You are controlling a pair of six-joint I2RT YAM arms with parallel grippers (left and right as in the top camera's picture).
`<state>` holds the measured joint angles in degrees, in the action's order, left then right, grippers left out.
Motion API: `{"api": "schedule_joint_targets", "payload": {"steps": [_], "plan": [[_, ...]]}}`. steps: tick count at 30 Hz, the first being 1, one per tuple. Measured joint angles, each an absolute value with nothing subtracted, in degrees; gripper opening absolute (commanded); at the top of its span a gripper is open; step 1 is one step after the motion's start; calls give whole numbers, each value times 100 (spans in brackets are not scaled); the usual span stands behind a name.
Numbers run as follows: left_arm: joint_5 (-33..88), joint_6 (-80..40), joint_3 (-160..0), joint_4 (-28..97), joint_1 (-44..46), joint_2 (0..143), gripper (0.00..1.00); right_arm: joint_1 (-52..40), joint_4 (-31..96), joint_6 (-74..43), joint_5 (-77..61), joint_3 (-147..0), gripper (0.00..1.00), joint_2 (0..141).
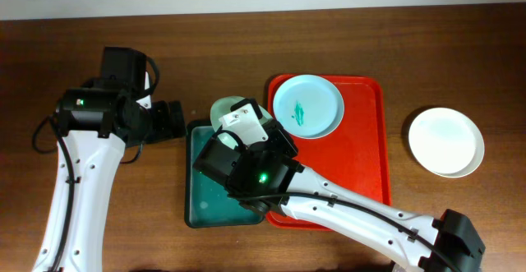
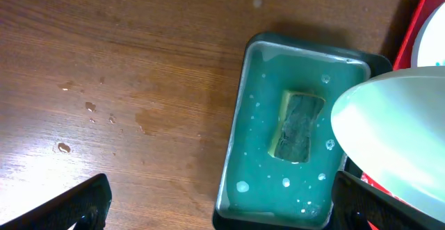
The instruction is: Clean dirty plates on tray and stack at the side
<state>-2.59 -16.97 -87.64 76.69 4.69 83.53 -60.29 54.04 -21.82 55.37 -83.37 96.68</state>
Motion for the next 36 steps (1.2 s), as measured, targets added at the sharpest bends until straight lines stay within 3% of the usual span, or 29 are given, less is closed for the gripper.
{"api": "schedule_joint_targets", "payload": {"steps": [19,27,31,34,36], "plan": [[-259,-1697,-8764,7669,469,8353,99,-6029,5446,-2182,5540,-8348,4,9668],[-259,-1699,-8764,7671,469,8353,99,-5883,6289,-2663,4803,-9070,4,9395],[-259,-1697,-8764,7669,469,8353,99,-4711,7122,-3041,2847,-10337,4,9011],[-259,-1697,-8764,7664,471,8353,100,-2681,7802,-2971,917,-10779,4,8003],[-259,-1697,-8759,7671,469,8350,99,-1321,8342,-2836,672,-10792,4,7769]]}}
